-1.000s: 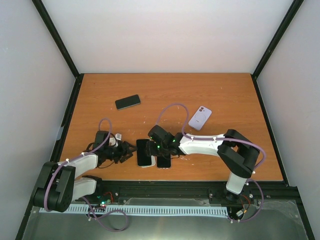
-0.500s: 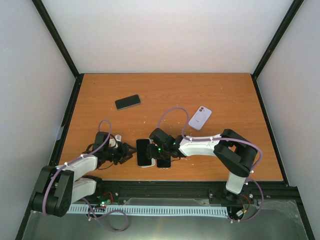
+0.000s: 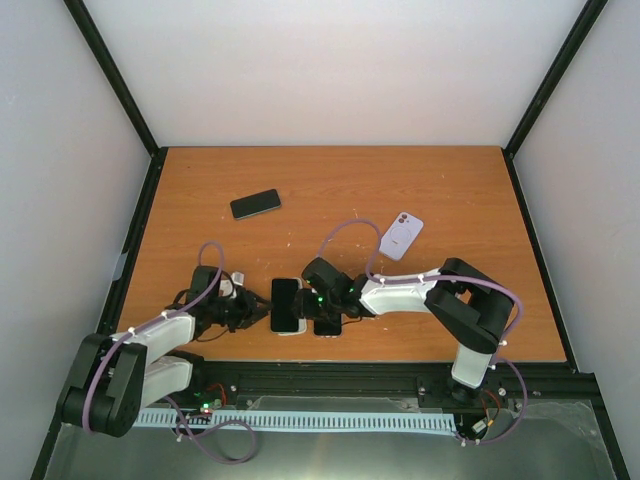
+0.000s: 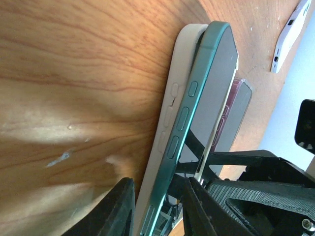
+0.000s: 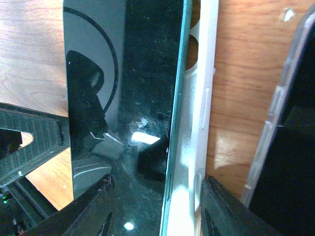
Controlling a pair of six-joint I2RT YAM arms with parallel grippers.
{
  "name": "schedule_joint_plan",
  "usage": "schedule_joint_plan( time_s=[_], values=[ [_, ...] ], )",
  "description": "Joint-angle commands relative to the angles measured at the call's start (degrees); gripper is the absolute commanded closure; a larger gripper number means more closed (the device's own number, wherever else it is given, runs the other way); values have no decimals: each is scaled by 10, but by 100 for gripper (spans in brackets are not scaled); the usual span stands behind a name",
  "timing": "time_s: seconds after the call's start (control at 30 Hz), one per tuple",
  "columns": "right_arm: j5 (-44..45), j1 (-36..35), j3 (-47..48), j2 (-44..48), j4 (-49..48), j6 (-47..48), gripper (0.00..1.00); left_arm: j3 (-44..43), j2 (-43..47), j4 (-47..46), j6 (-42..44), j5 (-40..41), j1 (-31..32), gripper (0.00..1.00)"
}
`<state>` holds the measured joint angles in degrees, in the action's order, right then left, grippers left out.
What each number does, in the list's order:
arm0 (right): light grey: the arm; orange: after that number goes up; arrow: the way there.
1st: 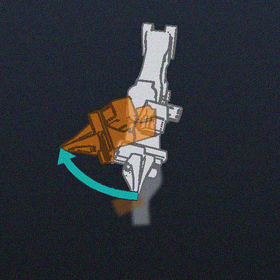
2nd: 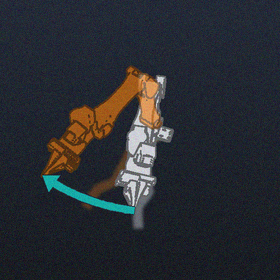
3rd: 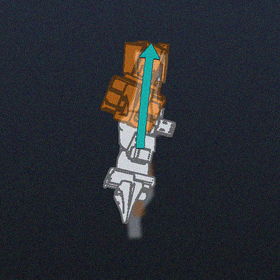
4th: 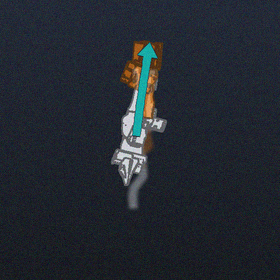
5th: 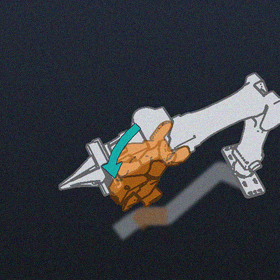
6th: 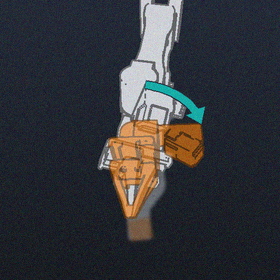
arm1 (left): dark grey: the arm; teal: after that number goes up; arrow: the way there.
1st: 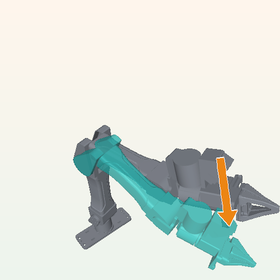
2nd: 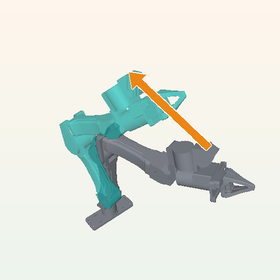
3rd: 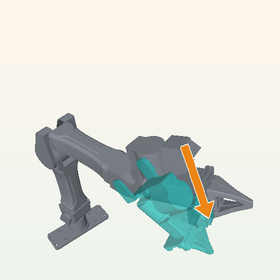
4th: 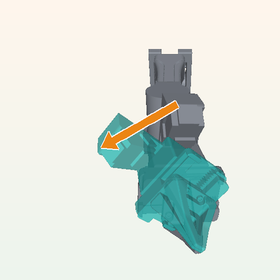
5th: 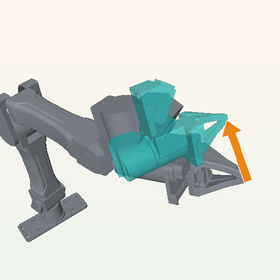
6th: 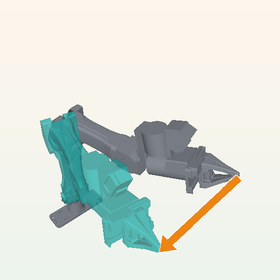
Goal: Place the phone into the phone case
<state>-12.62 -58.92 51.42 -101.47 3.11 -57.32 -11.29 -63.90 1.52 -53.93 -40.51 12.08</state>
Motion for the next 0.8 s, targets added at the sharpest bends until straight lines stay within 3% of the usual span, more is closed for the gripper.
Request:
schedule_joint_plan(
  time_s=[0.0, 0.43, 0.77],
  values=[
    [-25, -6, -15, -9, -40, -27, 55, 3, 9, -10, -11, 1, 11, 73],
    [-39, -7, -27, -19, -75, -44, 58, 26, -6, -70, -54, 2, 37, 80],
    [-34, -7, -33, -14, -74, -43, 60, 7, -28, -91, -97, 40, 105, 83]
  ],
)
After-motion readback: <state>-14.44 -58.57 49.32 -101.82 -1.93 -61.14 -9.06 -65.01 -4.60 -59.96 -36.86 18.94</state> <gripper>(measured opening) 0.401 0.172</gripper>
